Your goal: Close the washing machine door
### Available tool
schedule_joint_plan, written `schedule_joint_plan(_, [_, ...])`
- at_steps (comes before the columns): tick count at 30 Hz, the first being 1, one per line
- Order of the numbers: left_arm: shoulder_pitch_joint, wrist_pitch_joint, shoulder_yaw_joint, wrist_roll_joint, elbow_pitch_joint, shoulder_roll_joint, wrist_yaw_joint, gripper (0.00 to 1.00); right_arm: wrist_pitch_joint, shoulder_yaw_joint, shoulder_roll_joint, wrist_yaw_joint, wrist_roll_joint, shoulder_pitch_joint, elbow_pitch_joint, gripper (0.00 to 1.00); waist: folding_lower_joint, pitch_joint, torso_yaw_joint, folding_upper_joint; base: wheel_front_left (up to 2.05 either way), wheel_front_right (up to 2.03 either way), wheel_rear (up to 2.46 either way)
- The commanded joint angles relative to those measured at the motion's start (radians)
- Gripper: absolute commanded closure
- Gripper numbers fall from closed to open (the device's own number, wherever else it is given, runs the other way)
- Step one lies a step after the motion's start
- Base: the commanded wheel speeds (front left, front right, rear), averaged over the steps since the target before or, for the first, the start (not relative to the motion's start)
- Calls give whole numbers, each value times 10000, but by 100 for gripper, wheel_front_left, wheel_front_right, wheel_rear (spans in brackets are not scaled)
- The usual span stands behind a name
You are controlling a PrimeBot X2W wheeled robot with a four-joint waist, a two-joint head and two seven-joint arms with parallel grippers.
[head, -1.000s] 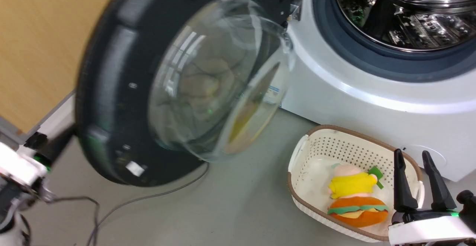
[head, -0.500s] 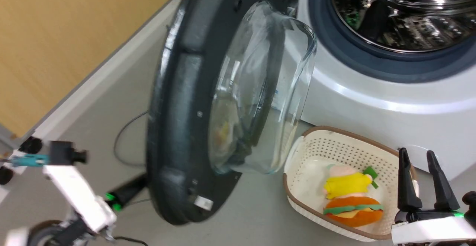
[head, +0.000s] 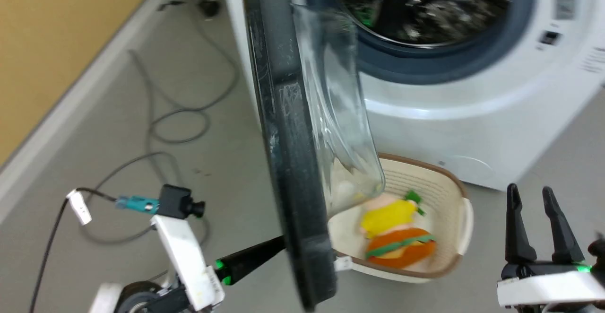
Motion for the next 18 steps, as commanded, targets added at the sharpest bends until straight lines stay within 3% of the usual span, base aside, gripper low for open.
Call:
schedule_joint_plan(1, [-209, -116, -190, -43, 43, -56, -48, 100, -44, 5, 19, 8, -23, -201, -25, 0, 0, 131, -735, 0, 0, 0, 0])
schedule_joint_plan(11, [-1270, -1674, -1640, -44, 839, -322, -48, 100, -44, -84, 19, 8, 148, -368, 12, 0, 0, 492, -2427, 0, 0, 0, 0])
schedule_joint_plan(16, [-1570, -2400, -2059, -27, 1238, -261, -48, 100, -44, -65, 19, 8, 253, -413, 19, 0, 0, 567, -2887, 0, 0, 0, 0])
schedule_joint_plan(18, [-1649, -3214, -2252, 83, 1332, -119, -48, 100, -44, -100, 19, 8, 285, -402, 21, 0, 0, 568, -3058, 0, 0, 0, 0])
